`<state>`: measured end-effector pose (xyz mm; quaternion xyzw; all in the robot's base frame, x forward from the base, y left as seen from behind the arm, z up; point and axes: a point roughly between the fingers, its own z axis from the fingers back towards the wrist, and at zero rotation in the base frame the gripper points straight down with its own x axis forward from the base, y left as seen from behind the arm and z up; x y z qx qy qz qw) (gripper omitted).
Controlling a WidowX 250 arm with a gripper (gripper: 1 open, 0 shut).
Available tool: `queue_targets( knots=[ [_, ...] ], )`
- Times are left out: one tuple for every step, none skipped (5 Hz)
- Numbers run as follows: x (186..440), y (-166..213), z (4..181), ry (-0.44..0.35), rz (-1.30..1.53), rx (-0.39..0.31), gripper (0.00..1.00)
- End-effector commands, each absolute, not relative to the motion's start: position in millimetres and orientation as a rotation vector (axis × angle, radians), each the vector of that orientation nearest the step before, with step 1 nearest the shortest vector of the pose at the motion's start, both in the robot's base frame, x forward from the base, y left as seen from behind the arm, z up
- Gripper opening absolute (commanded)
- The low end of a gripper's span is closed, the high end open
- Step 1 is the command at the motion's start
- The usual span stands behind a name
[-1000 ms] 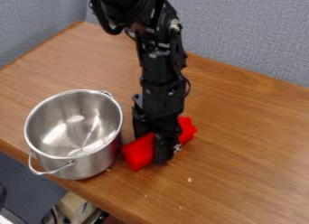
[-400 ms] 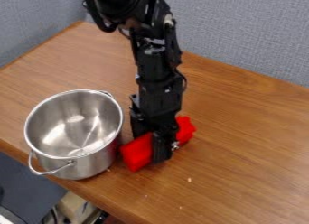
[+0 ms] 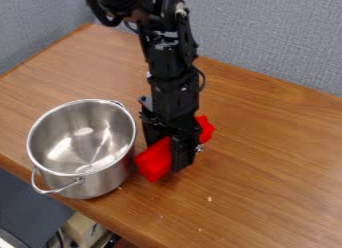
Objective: Put the red object in the metal pot
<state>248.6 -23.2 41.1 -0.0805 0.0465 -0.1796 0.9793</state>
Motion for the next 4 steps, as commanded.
queue_targets(
  knots=[
    [262.9, -27.8, 71.9, 0.018, -0.334, -0.162, 0.00],
    [281.2, -29.9, 106.2, -0.053, -0.315, -0.159, 0.00],
    [291.1, -11.6, 139.4, -0.113, -0.275, -0.159, 0.00],
    [293.0, 11.4, 164.9, -0.132, -0.244, -0.157, 0.00]
  ],
)
